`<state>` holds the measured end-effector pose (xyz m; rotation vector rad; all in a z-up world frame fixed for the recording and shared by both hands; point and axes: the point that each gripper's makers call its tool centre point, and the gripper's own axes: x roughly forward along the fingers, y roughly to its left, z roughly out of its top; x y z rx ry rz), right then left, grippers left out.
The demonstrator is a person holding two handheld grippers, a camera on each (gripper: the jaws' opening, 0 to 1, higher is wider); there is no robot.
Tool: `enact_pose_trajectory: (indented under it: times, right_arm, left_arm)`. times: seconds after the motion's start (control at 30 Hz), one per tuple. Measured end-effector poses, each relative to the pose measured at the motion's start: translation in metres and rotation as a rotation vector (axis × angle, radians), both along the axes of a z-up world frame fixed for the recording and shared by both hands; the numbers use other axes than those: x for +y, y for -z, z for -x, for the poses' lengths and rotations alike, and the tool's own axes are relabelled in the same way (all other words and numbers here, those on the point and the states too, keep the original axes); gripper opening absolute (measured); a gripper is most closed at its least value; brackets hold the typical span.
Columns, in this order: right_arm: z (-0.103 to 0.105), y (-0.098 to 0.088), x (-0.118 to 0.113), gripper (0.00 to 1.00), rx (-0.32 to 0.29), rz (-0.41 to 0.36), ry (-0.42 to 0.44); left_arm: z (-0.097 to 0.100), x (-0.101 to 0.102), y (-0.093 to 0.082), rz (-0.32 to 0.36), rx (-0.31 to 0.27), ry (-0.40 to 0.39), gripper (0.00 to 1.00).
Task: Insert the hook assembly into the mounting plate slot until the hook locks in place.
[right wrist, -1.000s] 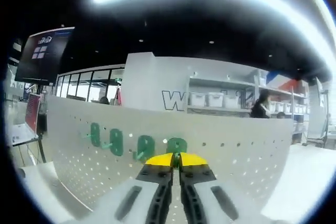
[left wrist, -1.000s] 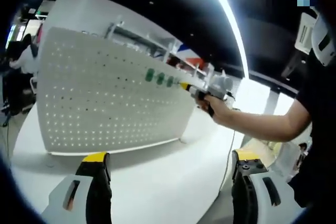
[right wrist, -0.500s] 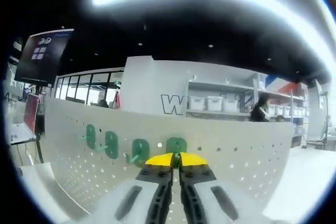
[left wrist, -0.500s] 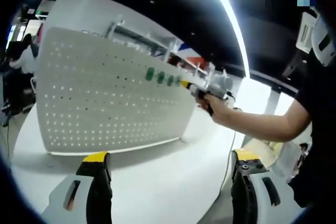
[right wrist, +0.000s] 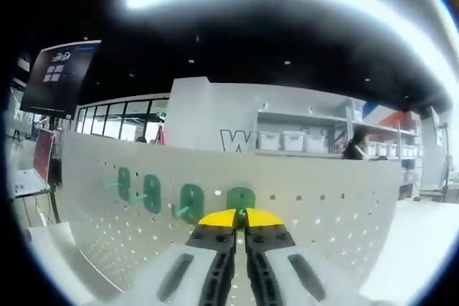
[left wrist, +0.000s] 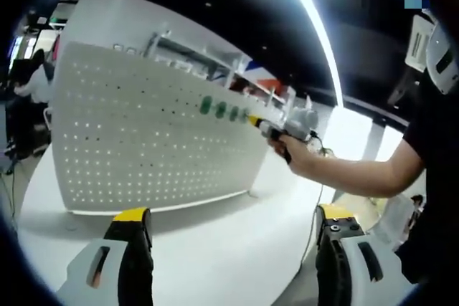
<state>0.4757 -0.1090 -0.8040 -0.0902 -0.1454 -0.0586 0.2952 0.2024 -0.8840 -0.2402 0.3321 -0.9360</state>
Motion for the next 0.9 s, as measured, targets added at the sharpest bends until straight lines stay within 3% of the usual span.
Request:
enact_pose_trajectory:
  times: [0.4,0.9]
  right_arm:
    - [0.0003,-0.0044,-0.0010,0.00,-0.015,-0.006,0.005]
    - [-0.0011,0.0033,0.0031,0.00,0.001,0.004,0.026]
  left_arm:
    - [-0.0002,0.0045,0.0008,0.002,0.004,-0.018,0.96]
    - [-0.0006,0.0057,-0.0003,0.009,0.003,-0.023,0.95]
